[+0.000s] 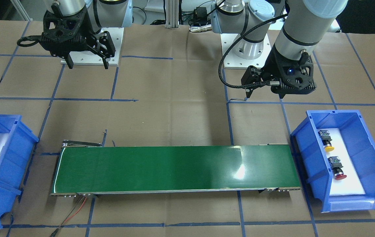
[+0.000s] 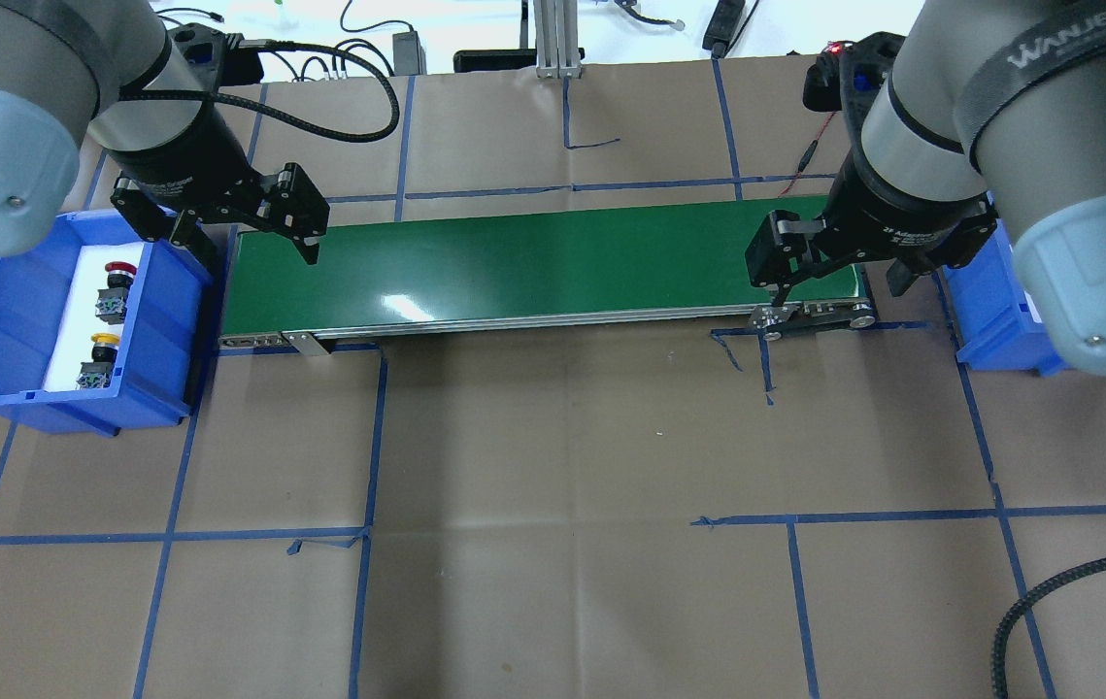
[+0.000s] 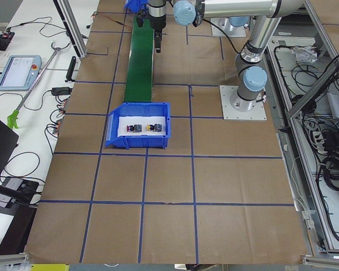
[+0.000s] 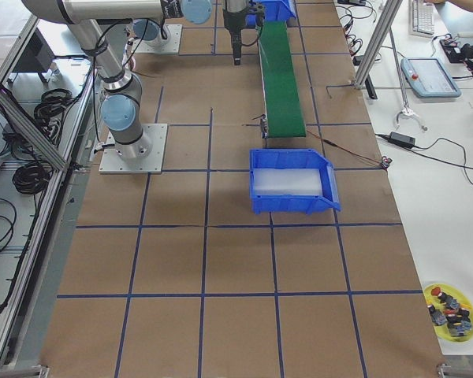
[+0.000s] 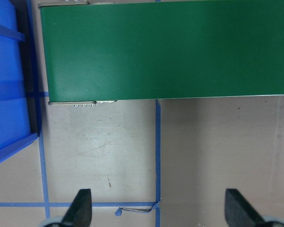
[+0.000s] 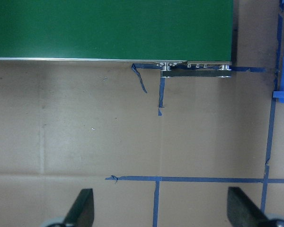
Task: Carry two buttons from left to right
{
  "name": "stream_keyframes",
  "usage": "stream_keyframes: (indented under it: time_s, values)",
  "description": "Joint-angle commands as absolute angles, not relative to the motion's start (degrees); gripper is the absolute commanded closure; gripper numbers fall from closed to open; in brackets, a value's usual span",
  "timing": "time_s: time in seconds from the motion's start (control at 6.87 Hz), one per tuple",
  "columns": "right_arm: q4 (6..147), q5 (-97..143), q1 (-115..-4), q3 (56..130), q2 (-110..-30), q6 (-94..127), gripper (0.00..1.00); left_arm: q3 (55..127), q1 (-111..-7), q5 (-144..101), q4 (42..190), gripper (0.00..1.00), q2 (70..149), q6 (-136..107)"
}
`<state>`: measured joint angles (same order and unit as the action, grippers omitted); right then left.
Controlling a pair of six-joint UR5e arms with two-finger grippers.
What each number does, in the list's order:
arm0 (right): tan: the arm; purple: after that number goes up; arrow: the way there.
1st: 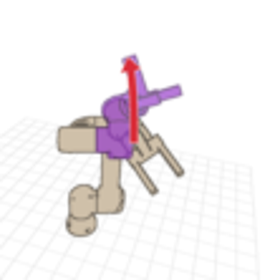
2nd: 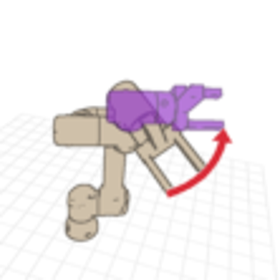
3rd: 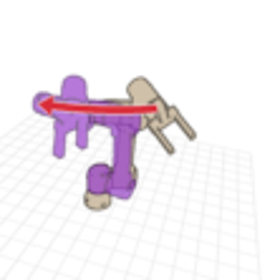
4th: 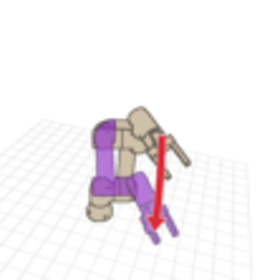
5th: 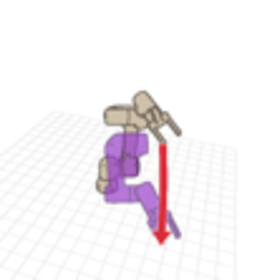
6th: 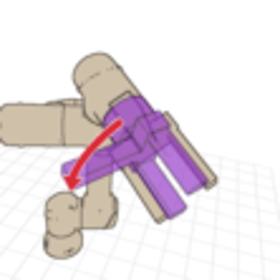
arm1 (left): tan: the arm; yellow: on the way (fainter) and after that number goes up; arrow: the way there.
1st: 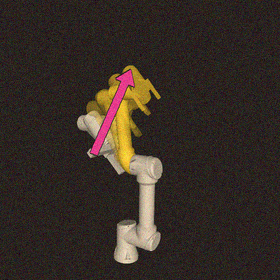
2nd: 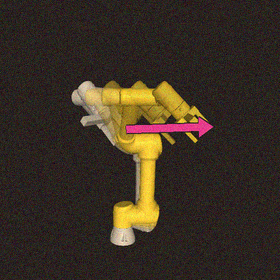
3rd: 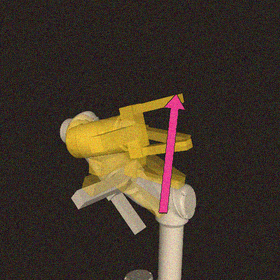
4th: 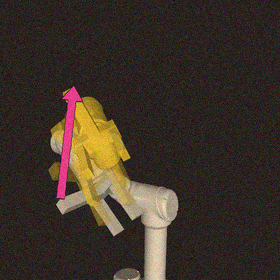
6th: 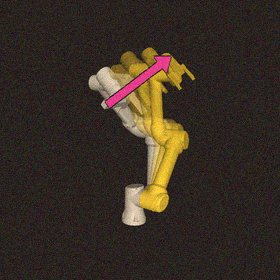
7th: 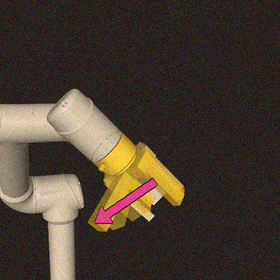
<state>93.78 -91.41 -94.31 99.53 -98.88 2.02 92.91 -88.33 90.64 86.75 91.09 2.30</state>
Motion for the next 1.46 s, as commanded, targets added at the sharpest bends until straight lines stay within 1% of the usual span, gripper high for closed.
stream_keyframes:
  time_s: [0.0, 1.31]
  values:
    - [94.0, -91.3, -94.2, 99.2, -98.9, 2.0, 0.00, 92.8, -88.3, 90.7, 86.7, 0.00, 91.0, 2.4]
    - [93.8, -91.3, -94.2, 99.4, -98.9, 2.0, 0.00, 93.4, -87.4, 90.9, 86.7, 0.00, 90.4, 3.7]
